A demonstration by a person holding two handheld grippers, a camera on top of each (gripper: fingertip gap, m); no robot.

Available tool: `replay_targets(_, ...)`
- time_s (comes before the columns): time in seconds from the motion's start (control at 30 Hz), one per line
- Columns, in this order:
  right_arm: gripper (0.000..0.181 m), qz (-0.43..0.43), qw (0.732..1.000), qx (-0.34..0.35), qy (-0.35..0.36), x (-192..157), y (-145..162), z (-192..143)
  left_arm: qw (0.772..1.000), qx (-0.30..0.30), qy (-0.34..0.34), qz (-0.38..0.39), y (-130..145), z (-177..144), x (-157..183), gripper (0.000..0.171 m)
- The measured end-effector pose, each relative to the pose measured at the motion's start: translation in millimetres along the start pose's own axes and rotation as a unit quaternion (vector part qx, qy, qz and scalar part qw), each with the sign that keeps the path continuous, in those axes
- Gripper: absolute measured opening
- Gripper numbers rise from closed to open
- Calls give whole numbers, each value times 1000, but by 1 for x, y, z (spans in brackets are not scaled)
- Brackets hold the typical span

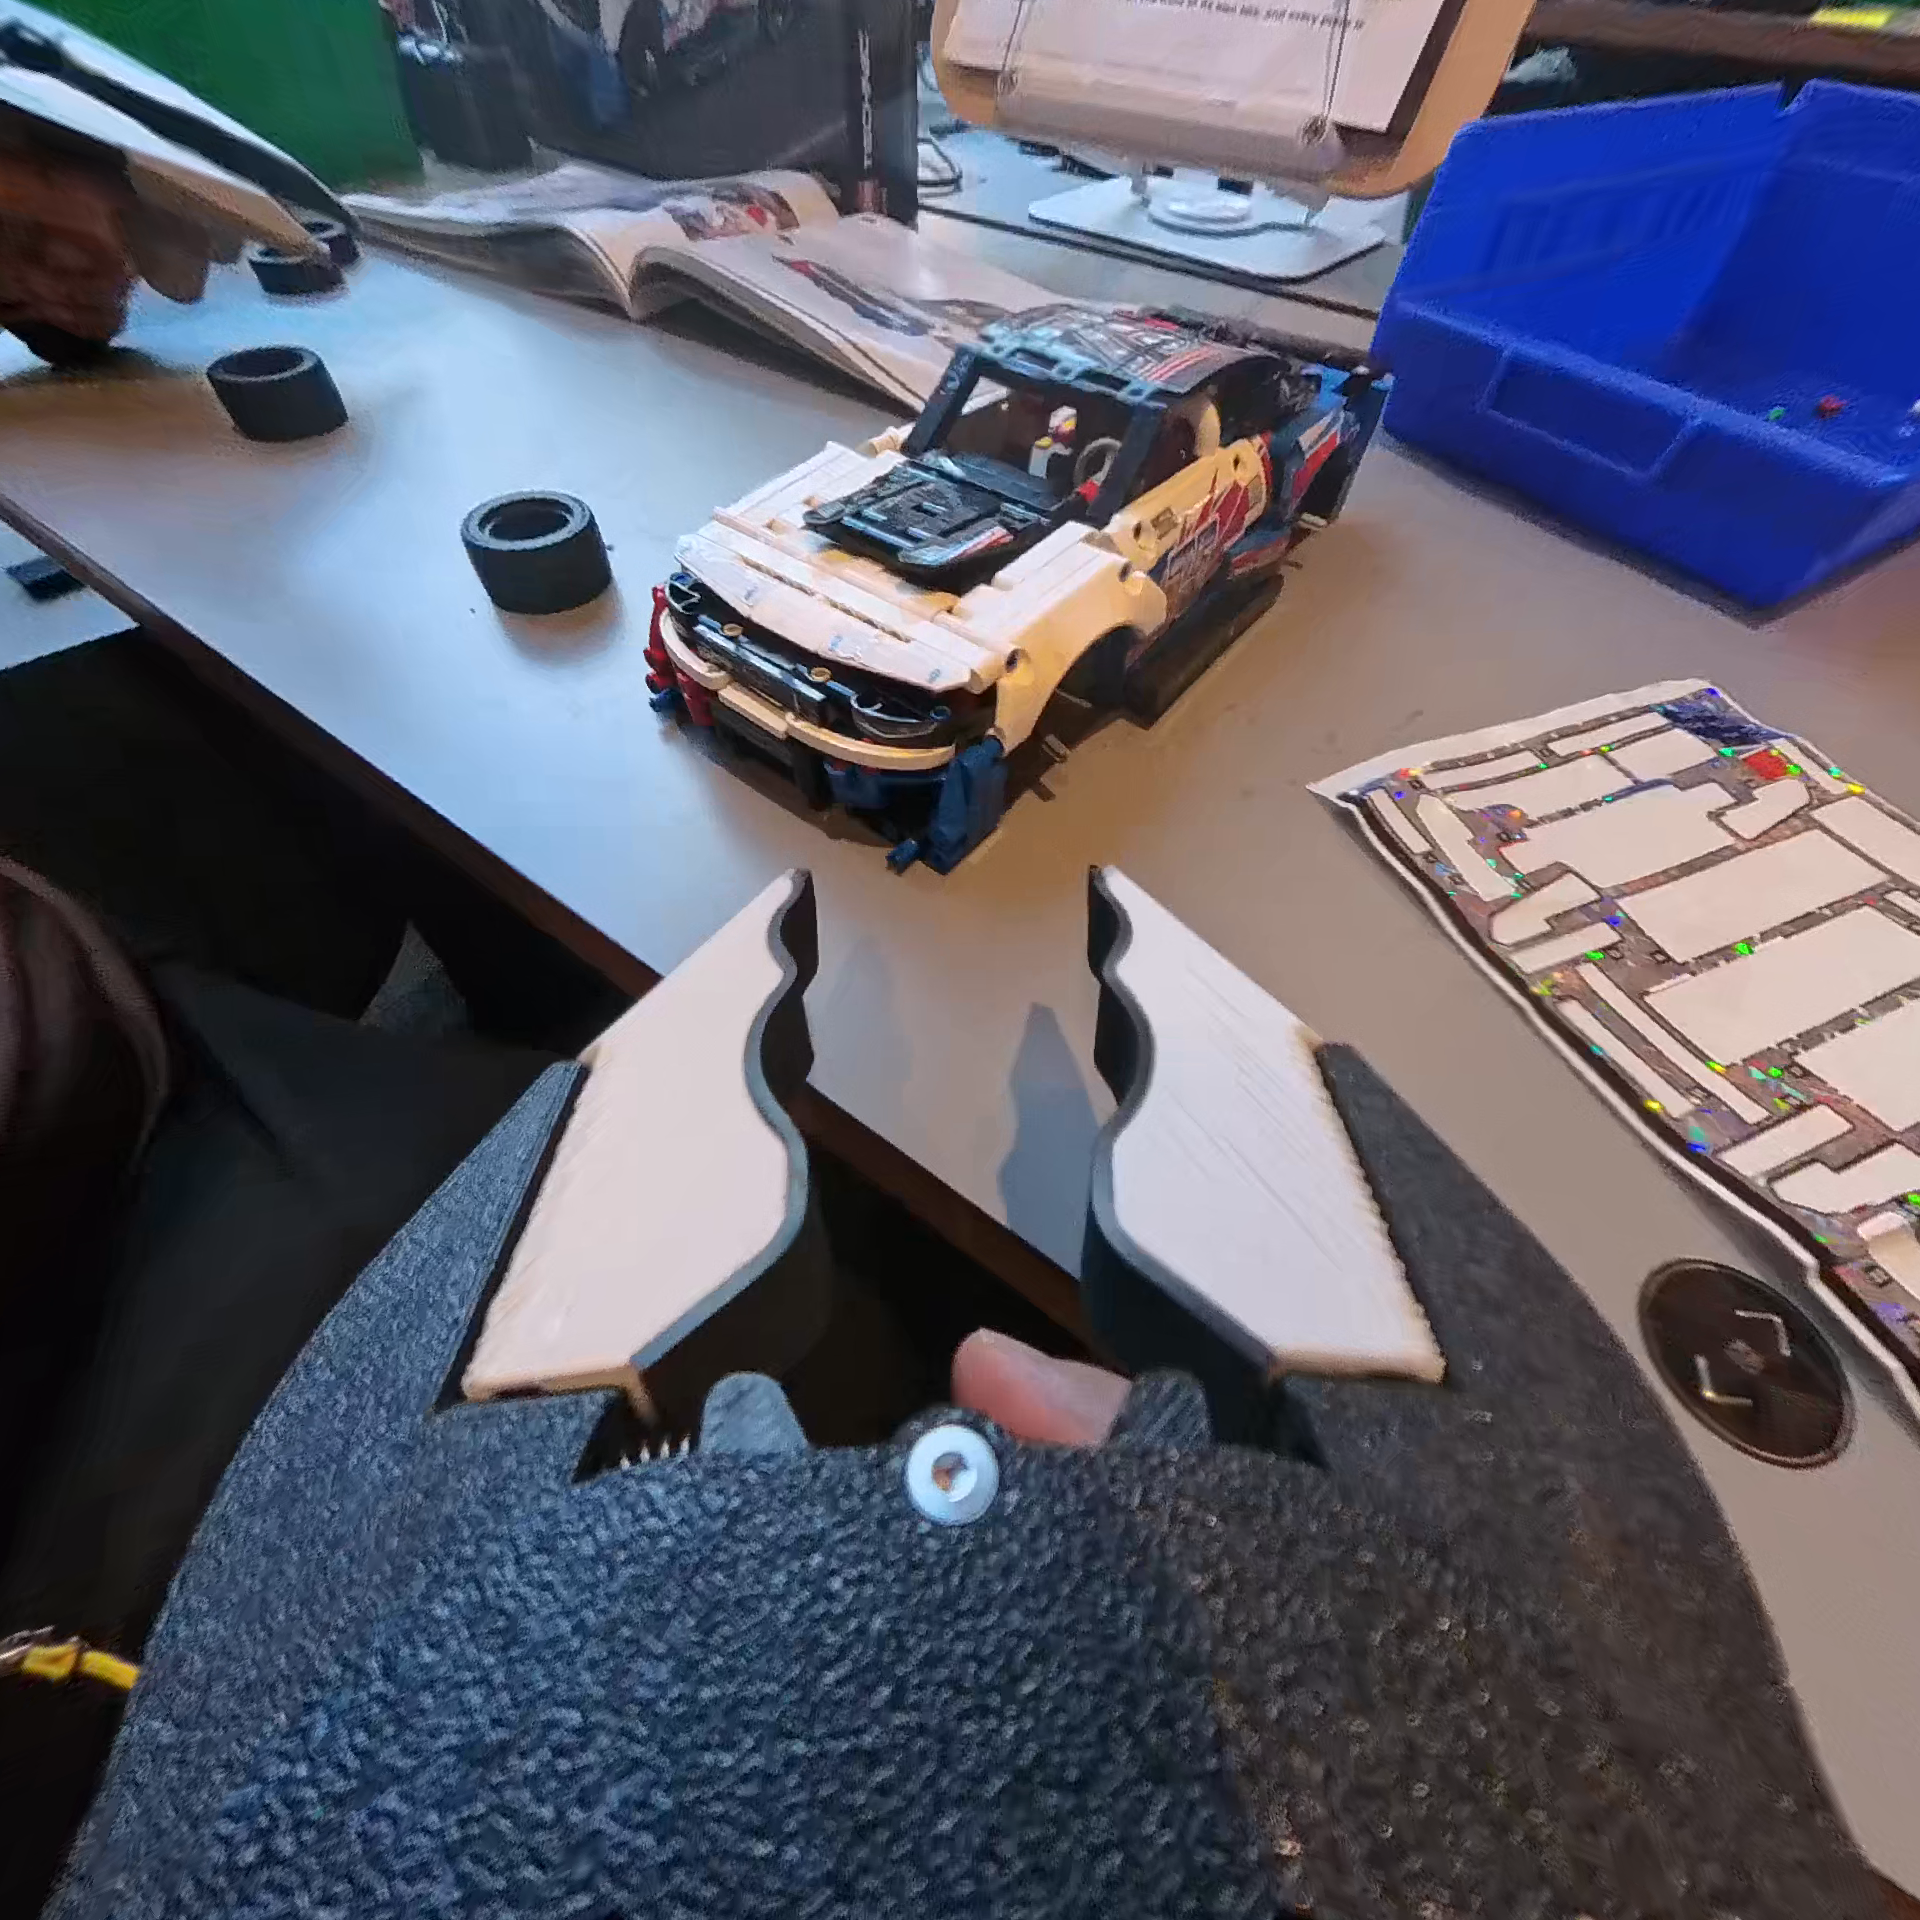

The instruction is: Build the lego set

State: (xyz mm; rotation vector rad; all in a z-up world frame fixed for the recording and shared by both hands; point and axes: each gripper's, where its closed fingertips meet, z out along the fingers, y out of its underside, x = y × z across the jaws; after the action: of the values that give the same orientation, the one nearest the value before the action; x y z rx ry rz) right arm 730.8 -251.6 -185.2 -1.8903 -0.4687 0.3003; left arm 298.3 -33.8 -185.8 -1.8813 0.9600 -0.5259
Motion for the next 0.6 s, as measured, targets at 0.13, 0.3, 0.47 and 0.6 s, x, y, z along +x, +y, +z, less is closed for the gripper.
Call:
replay_targets(0.13,50,8,1000,-8,-15,8,-4,-2,999,44,-5,-7,-9,-9,-3,41)
replay_targets(0.3,49,8,999,-44,-25,18,-2,9,997,79,9,-15,-17,-17,-2,39)
replay_targets(0.47,52,10,997,-69,-34,26,-3,20,995,97,18,-20,-20,-20,0,38)
replay_targets(0.6,52,-4,993,-98,-61,17,10,30,994,104,25,-18,-20,-20,4,36)
